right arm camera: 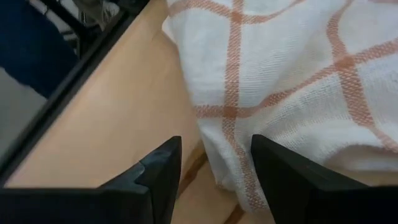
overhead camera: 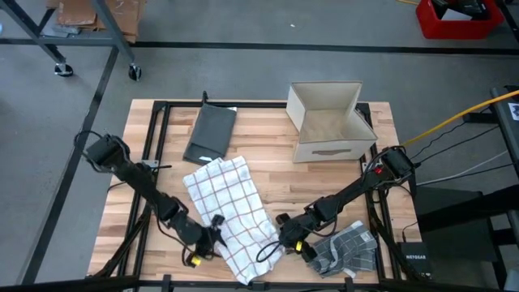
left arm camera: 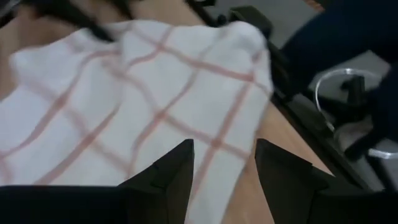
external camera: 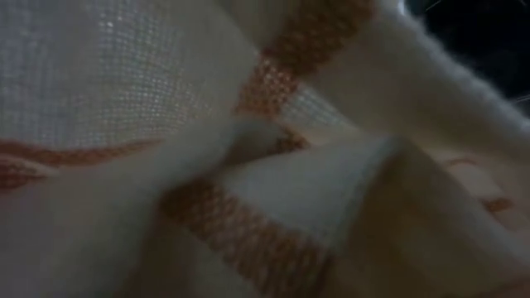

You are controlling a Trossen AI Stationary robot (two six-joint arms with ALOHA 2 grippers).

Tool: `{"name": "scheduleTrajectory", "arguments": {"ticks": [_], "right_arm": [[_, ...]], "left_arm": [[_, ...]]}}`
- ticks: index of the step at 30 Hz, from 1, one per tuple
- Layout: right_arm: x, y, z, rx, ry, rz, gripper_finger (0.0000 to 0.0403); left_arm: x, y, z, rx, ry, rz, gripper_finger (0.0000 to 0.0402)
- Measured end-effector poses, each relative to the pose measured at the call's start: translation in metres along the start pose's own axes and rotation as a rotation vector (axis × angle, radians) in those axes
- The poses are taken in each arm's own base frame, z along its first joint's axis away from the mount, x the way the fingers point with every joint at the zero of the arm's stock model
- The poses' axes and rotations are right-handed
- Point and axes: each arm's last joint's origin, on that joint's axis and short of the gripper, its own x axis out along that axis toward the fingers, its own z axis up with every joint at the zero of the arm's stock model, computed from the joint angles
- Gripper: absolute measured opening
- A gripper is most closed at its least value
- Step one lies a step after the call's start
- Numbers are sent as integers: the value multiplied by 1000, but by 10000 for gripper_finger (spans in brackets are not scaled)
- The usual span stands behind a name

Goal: Fold towel
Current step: Fold the white kitchen towel

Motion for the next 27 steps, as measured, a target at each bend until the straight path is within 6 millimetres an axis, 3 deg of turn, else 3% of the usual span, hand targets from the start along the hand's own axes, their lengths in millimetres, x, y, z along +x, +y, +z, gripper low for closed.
{"name": "scheduleTrajectory", "arguments": {"ticks": [9,19,27], "right_arm": [[0,-1,-1,-120,17,-37,200],[0,-3,-2,-155,22,-94,200],[0,-3,-2,-155,21,-95,200]], "left_arm": [[36,-15,1,169,107,12,164],[39,-21,-1,187,143,2,164],[48,-18,-16,253,214,12,164]]}}
